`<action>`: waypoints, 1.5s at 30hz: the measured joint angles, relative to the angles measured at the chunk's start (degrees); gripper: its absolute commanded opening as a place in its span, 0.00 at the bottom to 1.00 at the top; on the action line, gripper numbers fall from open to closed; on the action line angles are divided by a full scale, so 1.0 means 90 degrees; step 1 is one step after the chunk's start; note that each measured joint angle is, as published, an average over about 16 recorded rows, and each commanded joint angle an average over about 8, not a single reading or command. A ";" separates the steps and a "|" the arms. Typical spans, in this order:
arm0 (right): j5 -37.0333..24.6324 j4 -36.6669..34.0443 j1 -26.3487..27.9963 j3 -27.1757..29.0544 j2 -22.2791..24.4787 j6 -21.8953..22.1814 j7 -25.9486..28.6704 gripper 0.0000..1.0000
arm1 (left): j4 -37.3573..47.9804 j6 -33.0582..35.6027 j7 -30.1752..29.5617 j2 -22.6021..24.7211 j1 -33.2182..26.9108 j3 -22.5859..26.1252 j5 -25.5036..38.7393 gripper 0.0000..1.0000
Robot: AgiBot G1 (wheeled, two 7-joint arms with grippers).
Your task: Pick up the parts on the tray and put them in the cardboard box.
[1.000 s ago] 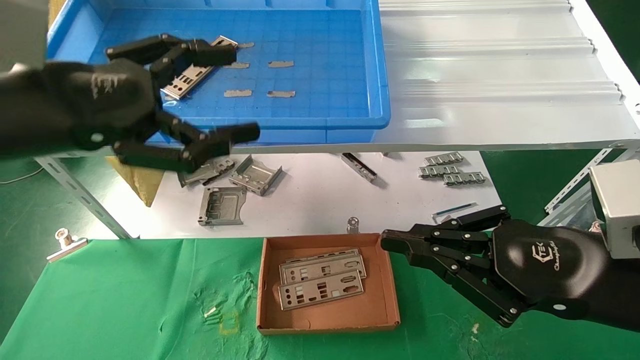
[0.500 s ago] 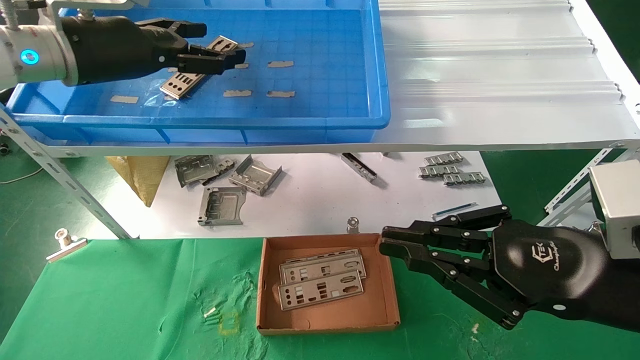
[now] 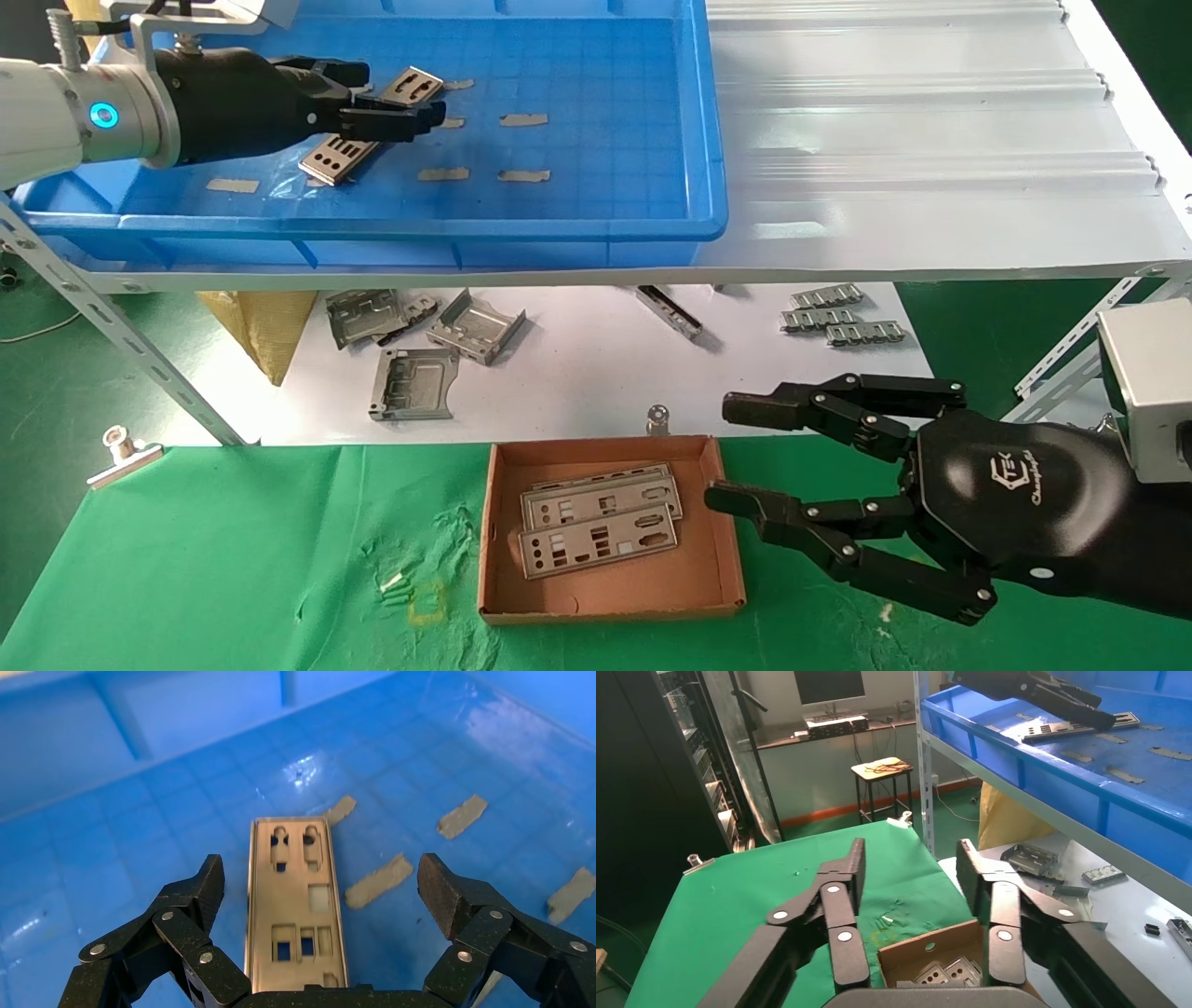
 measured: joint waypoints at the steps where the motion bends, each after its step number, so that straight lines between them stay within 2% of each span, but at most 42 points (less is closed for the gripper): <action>1: 0.0000 0.0000 0.0000 0.0000 0.0000 0.0000 0.0000 1.00 | 0.0040 -0.0009 0.0015 0.0010 -0.0004 0.0000 0.0000 0.52; 5: 0.0000 0.0000 0.0000 0.0000 0.0000 0.0000 0.0000 1.00 | 0.0162 -0.0042 0.0074 0.0040 -0.0012 -0.0008 -0.0011 0.04; 6: 0.0000 0.0000 0.0000 0.0000 0.0000 0.0000 0.0000 1.00 | 0.0184 -0.0050 0.0090 0.0046 -0.0013 -0.0011 -0.0015 0.00; 45: 0.0000 0.0000 0.0000 0.0000 0.0000 0.0000 0.0000 1.00 | 0.0277 -0.0118 0.0920 0.0129 -0.0128 -0.0127 -0.0173 0.00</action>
